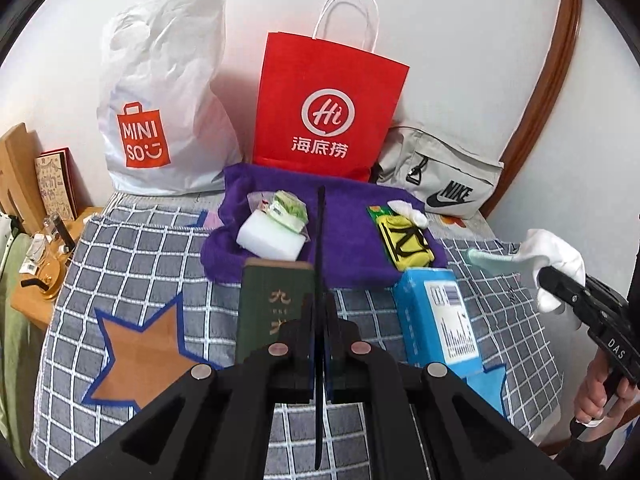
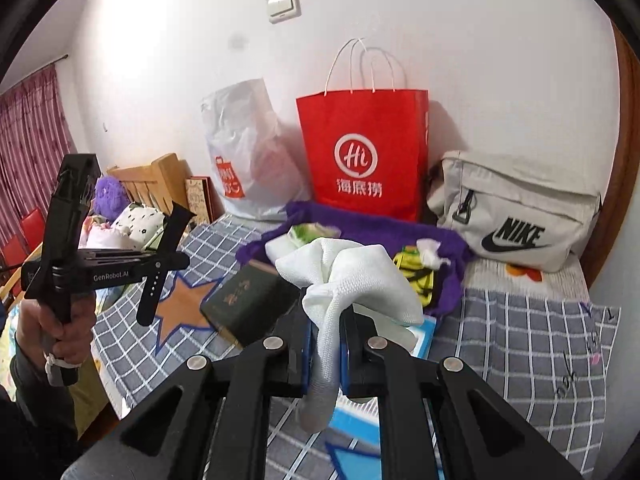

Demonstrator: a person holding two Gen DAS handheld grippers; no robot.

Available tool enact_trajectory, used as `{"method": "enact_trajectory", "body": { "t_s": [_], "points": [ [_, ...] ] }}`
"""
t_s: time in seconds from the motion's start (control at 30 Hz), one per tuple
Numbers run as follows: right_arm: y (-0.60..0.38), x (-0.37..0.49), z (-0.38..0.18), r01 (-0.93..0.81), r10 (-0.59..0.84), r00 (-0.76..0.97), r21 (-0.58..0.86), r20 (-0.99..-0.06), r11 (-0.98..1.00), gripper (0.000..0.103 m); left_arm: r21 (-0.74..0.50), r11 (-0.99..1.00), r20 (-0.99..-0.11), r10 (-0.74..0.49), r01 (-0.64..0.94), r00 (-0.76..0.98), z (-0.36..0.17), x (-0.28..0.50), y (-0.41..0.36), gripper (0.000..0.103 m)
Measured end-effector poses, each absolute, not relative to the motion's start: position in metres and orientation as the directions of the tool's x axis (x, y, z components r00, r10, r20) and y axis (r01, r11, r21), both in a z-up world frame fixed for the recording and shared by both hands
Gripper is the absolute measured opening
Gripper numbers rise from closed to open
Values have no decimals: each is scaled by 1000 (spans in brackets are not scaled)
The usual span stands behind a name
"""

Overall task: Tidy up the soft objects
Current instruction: 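Lift the white glove and carry it toward the purple towel with the right tool, then lower the glove onto the towel beside the yellow pouch and open the right tool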

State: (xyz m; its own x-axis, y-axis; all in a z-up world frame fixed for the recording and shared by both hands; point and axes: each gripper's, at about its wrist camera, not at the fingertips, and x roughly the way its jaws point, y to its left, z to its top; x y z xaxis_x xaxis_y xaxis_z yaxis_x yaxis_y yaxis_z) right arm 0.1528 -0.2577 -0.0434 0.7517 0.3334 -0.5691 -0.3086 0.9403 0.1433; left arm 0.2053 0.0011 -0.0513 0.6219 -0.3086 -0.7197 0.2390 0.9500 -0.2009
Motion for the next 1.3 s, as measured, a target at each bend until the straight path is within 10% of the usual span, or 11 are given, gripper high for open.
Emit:
{"method": "enact_trajectory", "body": {
  "t_s": [1.3],
  "points": [
    [-268,312,-63,-248,319,743,200,-588,948,11,-212,954,-767,-298,213,569,-71,320,-10,4]
  ]
}}
